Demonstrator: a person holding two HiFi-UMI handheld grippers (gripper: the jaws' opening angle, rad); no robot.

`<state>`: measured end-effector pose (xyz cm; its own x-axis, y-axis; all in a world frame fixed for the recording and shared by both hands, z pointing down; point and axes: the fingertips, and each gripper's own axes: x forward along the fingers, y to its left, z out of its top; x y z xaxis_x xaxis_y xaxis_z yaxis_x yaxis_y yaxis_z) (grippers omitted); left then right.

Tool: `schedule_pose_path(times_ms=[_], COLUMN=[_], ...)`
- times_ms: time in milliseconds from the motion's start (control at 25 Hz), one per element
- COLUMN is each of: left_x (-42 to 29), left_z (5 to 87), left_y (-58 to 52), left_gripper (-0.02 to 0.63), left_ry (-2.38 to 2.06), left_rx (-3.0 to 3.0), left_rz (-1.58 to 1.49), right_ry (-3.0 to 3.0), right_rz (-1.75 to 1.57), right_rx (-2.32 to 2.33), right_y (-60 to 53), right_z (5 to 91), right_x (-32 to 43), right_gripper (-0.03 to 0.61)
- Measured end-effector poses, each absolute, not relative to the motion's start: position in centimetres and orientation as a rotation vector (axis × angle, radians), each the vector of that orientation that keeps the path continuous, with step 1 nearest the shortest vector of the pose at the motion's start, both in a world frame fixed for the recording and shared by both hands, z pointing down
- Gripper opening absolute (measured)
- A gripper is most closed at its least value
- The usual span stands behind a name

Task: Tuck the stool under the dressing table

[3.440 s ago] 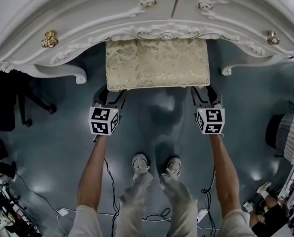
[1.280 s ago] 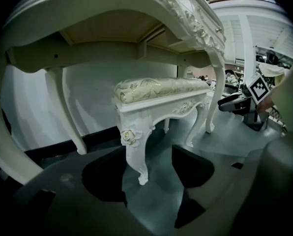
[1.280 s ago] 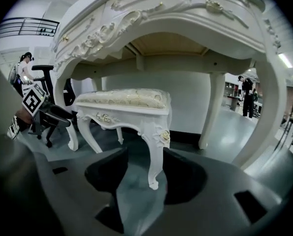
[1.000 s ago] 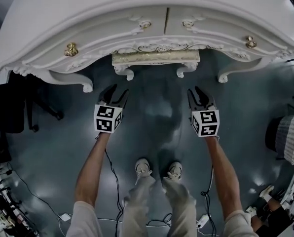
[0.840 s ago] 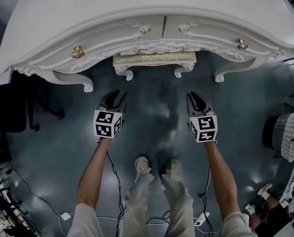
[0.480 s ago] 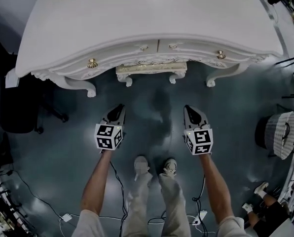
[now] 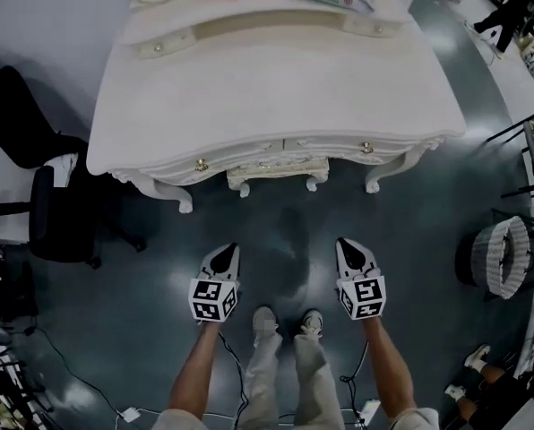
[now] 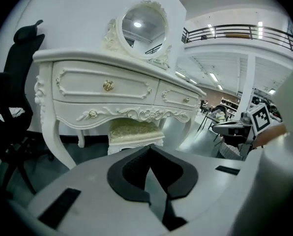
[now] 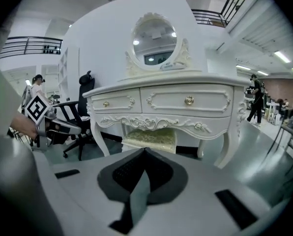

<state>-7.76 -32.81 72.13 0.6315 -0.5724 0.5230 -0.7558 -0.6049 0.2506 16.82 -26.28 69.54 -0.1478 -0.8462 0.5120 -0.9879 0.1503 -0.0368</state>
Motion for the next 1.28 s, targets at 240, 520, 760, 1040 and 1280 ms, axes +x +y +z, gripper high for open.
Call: schedule_pose_path(times_ms=[240,520,760,1040,1280], left_x=[-8.2,-8.9,-9.4,-9.3,-9.8], left_z=[65.9,60.1,55.1,49.6,45.1], left_y=[-30.9,-29.4,-27.9,-26.4,-26.2], left_gripper=[0.014,0.014,0.014,0.014,0.014], left_ry=[-1.037,-1.036,-1.067,-1.074,-1.100], left_rx=[2.434,2.437,2.439,2.471,2.512], left_rz=[0.542,0.508,0.450,0.434,0.422], right_ry=[-2.079,-2.057,-2.074,-2.076,-2.071], right_rz=[0.569,0.520,0.466,0.388,0.342], right_rx=[1.845,1.858,1.875,1.867,1.881], right_y=[-23.6,-21.2,-20.0,-18.5,-16.8], right_z=[63.8,58.3,53.0,47.3,43.1], right_x=[16.6,16.8,16.3,16.0,16.8], right_gripper=[0.002,0.002,0.002,0.001,0.002])
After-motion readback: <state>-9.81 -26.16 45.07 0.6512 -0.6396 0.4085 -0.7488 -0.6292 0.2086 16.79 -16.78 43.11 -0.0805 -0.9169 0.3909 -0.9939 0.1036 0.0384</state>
